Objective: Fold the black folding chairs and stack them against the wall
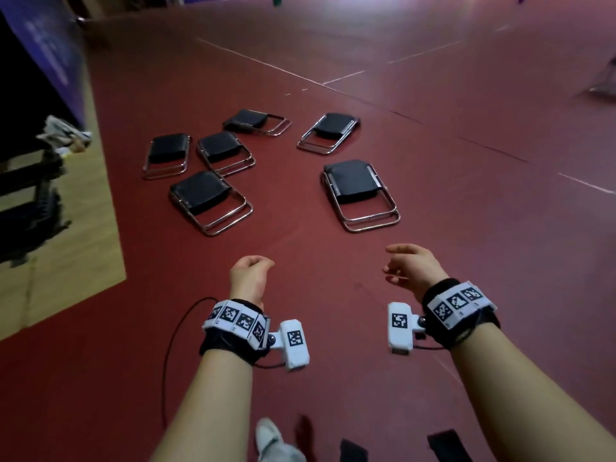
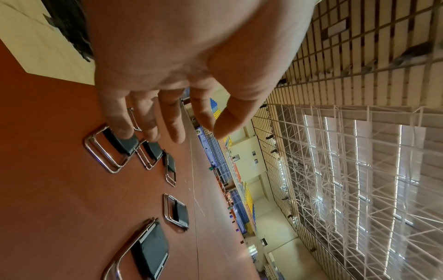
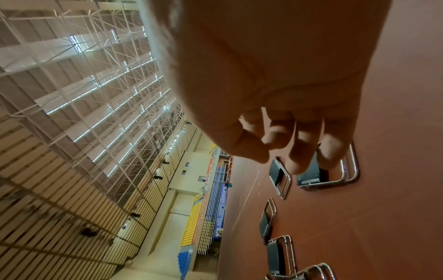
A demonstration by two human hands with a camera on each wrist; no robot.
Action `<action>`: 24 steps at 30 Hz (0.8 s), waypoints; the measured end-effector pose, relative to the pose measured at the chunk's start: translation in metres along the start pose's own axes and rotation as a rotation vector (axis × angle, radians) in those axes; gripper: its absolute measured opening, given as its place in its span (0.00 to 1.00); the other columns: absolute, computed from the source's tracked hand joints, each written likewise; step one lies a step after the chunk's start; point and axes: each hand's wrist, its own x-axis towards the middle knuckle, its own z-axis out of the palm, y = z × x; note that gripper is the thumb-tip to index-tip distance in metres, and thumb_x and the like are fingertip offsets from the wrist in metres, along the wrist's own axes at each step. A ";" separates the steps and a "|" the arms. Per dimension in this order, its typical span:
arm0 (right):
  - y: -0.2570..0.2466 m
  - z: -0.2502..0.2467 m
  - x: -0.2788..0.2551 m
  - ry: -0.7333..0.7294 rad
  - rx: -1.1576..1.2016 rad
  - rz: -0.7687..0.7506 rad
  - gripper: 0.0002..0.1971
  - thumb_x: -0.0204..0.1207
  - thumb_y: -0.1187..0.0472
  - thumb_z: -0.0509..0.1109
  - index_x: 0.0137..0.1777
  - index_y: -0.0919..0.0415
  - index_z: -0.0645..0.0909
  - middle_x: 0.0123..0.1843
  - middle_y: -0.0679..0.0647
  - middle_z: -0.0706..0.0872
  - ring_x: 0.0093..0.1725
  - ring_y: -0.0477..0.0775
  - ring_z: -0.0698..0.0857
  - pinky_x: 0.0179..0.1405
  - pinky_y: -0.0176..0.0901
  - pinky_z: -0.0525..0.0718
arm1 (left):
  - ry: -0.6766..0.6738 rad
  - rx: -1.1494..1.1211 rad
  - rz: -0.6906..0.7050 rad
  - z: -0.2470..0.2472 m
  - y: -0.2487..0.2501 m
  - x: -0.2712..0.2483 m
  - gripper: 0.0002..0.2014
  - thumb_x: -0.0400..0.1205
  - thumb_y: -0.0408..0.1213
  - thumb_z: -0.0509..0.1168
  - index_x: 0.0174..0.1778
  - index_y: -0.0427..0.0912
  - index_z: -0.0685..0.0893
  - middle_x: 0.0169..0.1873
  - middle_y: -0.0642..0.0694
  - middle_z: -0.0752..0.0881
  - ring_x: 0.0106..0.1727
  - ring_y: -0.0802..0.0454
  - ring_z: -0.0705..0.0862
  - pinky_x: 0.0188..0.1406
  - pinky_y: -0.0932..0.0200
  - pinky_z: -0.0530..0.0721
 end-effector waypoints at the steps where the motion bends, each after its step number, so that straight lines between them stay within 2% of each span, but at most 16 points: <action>1: -0.002 0.005 0.013 0.006 0.004 0.011 0.15 0.73 0.79 0.61 0.51 0.61 0.82 0.39 0.63 0.82 0.31 0.52 0.83 0.37 0.45 0.83 | -0.009 0.004 -0.007 0.006 0.002 0.015 0.09 0.79 0.28 0.70 0.36 0.45 0.82 0.33 0.48 0.81 0.37 0.54 0.77 0.35 0.57 0.74; 6: -0.033 0.065 0.104 0.048 0.015 0.015 0.16 0.73 0.79 0.59 0.53 0.64 0.82 0.35 0.61 0.80 0.35 0.55 0.83 0.38 0.46 0.84 | -0.062 0.008 -0.030 0.028 0.021 0.131 0.08 0.78 0.28 0.70 0.37 0.45 0.82 0.35 0.48 0.83 0.40 0.52 0.79 0.41 0.55 0.76; 12: -0.101 0.176 0.215 0.049 0.050 -0.010 0.17 0.72 0.81 0.57 0.48 0.63 0.83 0.35 0.58 0.79 0.36 0.55 0.81 0.42 0.50 0.85 | -0.096 0.050 0.008 0.022 0.083 0.295 0.08 0.77 0.27 0.70 0.37 0.44 0.81 0.35 0.48 0.82 0.40 0.51 0.78 0.39 0.56 0.75; 15: -0.138 0.231 0.270 0.084 0.102 -0.023 0.18 0.72 0.81 0.57 0.54 0.67 0.82 0.32 0.60 0.78 0.31 0.54 0.80 0.39 0.48 0.84 | -0.126 0.070 0.045 0.024 0.121 0.376 0.09 0.76 0.27 0.70 0.35 0.46 0.81 0.34 0.47 0.81 0.41 0.51 0.77 0.39 0.56 0.74; 18: -0.162 0.270 0.314 0.091 0.127 -0.010 0.17 0.73 0.81 0.56 0.54 0.68 0.81 0.32 0.61 0.78 0.26 0.51 0.80 0.35 0.45 0.81 | -0.136 0.103 0.062 0.035 0.146 0.442 0.09 0.75 0.28 0.70 0.34 0.46 0.81 0.35 0.47 0.82 0.43 0.51 0.78 0.39 0.56 0.73; 22: -0.183 0.305 0.377 0.099 0.154 0.018 0.16 0.73 0.81 0.56 0.50 0.66 0.81 0.35 0.64 0.79 0.28 0.53 0.84 0.34 0.43 0.80 | -0.173 0.102 0.030 0.062 0.162 0.519 0.08 0.76 0.28 0.70 0.35 0.44 0.81 0.37 0.45 0.82 0.42 0.51 0.78 0.37 0.57 0.73; 24: -0.196 0.319 0.417 0.107 0.155 0.031 0.16 0.73 0.81 0.56 0.49 0.66 0.81 0.36 0.65 0.78 0.30 0.55 0.85 0.27 0.38 0.81 | -0.185 0.111 0.018 0.081 0.168 0.561 0.07 0.76 0.28 0.70 0.37 0.44 0.82 0.35 0.47 0.82 0.40 0.52 0.78 0.36 0.57 0.73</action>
